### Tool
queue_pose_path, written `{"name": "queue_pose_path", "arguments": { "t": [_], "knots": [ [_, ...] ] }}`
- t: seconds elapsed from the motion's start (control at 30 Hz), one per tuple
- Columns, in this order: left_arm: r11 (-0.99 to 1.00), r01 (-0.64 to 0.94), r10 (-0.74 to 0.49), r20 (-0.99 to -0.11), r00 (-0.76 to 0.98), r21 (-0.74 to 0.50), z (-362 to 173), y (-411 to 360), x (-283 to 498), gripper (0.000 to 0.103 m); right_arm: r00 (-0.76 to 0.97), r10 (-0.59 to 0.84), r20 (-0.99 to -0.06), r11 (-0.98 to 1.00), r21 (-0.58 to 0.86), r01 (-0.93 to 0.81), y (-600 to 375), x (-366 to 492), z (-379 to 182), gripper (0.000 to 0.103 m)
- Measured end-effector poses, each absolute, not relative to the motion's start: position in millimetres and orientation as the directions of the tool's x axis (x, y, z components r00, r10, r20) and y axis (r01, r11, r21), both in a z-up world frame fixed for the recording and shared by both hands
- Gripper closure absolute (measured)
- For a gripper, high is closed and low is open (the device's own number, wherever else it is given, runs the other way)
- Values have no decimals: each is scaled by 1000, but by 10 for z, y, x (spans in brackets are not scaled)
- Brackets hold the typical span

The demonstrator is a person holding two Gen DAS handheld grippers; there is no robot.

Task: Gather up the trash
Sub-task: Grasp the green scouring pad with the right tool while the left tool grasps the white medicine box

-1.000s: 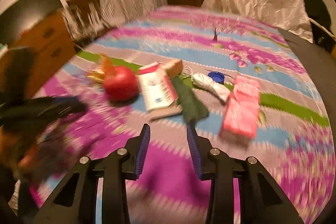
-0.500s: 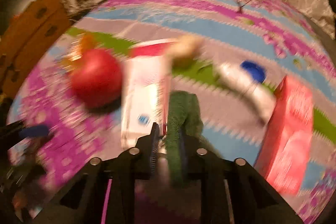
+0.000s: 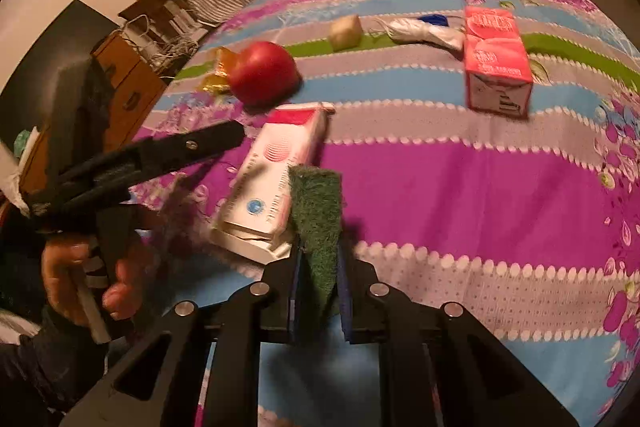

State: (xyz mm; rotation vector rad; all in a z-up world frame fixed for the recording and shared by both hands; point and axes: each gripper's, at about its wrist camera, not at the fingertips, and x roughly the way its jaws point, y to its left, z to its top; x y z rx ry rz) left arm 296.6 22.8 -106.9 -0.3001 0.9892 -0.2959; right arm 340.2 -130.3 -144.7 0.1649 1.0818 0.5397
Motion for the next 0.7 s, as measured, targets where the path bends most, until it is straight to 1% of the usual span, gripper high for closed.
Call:
{"name": "queue_pose_path", "arguments": {
  "t": [0.07,0.1,0.13,0.17,0.2,0.23,0.27,0.3,0.33,0.43,0.5,0.6,0.63,0.67,0.7],
  "knots": [
    [921,126,-379,-773,508,-369,-1057,179,2905,26,388,471,-792,874,358,-329,-1292,3422,-1452,85],
    [921,136,-382,-775,503,-366,-1049,147,2859,26,402,471,-786,877,368,-309,-1301,3473,-1465,73],
    [922,137,-380,-777,502,-362,-1045,135,2841,26,405,483,-776,873,392,-289,-1321,3554,-1506,55],
    [922,126,-378,-776,505,-367,-1040,140,2827,25,392,515,-762,856,432,-285,-1318,3598,-1552,52],
    [920,117,-379,-775,506,-374,-1041,153,2829,24,373,551,-746,834,474,-283,-1301,3627,-1597,52],
    [920,108,-376,-777,504,-376,-1042,156,2831,24,368,561,-742,827,483,-287,-1273,3651,-1631,69],
    [921,107,-375,-779,503,-374,-1041,146,2828,24,364,566,-740,824,486,-293,-1257,3666,-1645,91],
    [921,112,-376,-782,496,-372,-1037,116,2832,23,365,565,-740,824,484,-294,-1285,3646,-1630,94],
    [923,115,-374,-785,494,-368,-1032,95,2835,23,393,546,-739,837,464,-291,-1338,3609,-1584,94],
    [935,140,-351,-792,500,-326,-1020,-69,2868,15,507,478,-717,878,411,-245,-1647,3407,-1360,94],
    [953,146,-304,-815,493,-267,-1066,-229,2958,15,551,449,-703,891,396,-221,-1788,3302,-1272,94],
    [981,145,-184,-848,497,-127,-1147,-381,3019,15,573,428,-698,900,386,-202,-1911,3149,-1240,94],
    [984,137,-168,-861,480,-116,-1207,-390,3030,16,578,425,-697,902,384,-200,-1932,3104,-1224,94],
    [984,134,-170,-870,464,-120,-1267,-379,3027,24,583,420,-696,904,377,-201,-1933,3077,-1213,94],
    [987,135,-145,-866,478,-91,-1293,-379,2999,29,594,412,-691,908,368,-201,-1940,3037,-1184,94]
  ]
}}
